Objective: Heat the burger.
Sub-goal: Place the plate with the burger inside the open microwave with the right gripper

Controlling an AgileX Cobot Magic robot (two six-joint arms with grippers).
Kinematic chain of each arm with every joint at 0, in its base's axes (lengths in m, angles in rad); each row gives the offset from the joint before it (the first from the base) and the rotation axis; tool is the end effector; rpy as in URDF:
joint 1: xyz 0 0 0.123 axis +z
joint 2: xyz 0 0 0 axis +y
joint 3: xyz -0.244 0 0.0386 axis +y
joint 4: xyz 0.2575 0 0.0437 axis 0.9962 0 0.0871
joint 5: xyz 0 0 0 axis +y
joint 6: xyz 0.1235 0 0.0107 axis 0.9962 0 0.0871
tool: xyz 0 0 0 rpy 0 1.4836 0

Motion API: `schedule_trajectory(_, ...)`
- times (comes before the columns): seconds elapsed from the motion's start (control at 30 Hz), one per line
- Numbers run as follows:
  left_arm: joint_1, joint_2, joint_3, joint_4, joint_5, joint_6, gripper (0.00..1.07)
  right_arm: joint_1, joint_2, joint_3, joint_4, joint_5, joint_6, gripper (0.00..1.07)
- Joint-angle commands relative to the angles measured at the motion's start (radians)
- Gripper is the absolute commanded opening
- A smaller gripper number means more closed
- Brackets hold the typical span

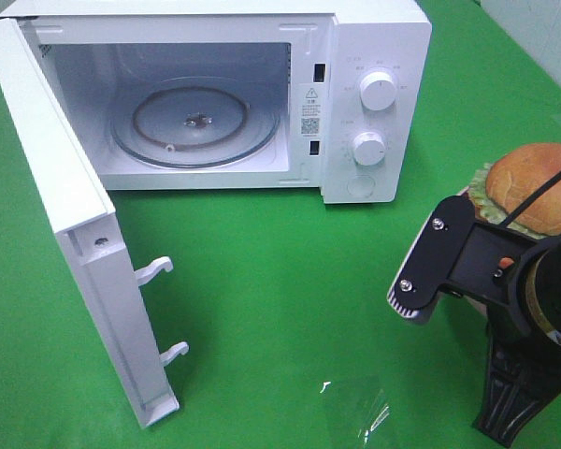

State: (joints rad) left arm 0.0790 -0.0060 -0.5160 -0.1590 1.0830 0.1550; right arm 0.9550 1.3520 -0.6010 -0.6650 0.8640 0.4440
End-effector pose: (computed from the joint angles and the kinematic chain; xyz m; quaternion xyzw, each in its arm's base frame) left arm 0.0678 -0.0120 0.2709 0.0371 0.8498 -0.0181 0.5255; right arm 0.1748 0.1463 0.1178 -0.4387 0.8621 -0.1803 0.1783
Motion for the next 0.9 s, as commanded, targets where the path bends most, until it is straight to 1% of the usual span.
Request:
schedule_trajectory(0.03,-0.006,-0.016,0.000,-0.006,-0.014,-0.001,1.00,0.001,-0.007,-0.002,-0.077,-0.008,-0.030,0.00)
schedule_trajectory(0.43,-0.006,-0.016,0.000,-0.006,-0.014,-0.001,1.00,0.001,-0.007,-0.002,-0.086,-0.156,-0.203,0.00)
schedule_trajectory(0.7,-0.006,-0.016,0.000,-0.006,-0.014,-0.001,1.00,0.001,-0.007,-0.002,-0.094,-0.265,-0.414,0.00)
schedule_trajectory(0.8,-0.006,-0.016,0.000,-0.006,-0.014,-0.001,1.00,0.001,-0.007,-0.002,-0.094,-0.290,-0.455,0.00)
schedule_trajectory(0.87,-0.006,-0.016,0.000,-0.006,-0.014,-0.001,1.00,0.001,-0.007,-0.002,-0.094,-0.334,-0.548,0.00)
schedule_trajectory(0.9,-0.006,-0.016,0.000,-0.006,-0.014,-0.001,1.00,0.001,-0.007,-0.002,-0.094,-0.334,-0.548,0.00)
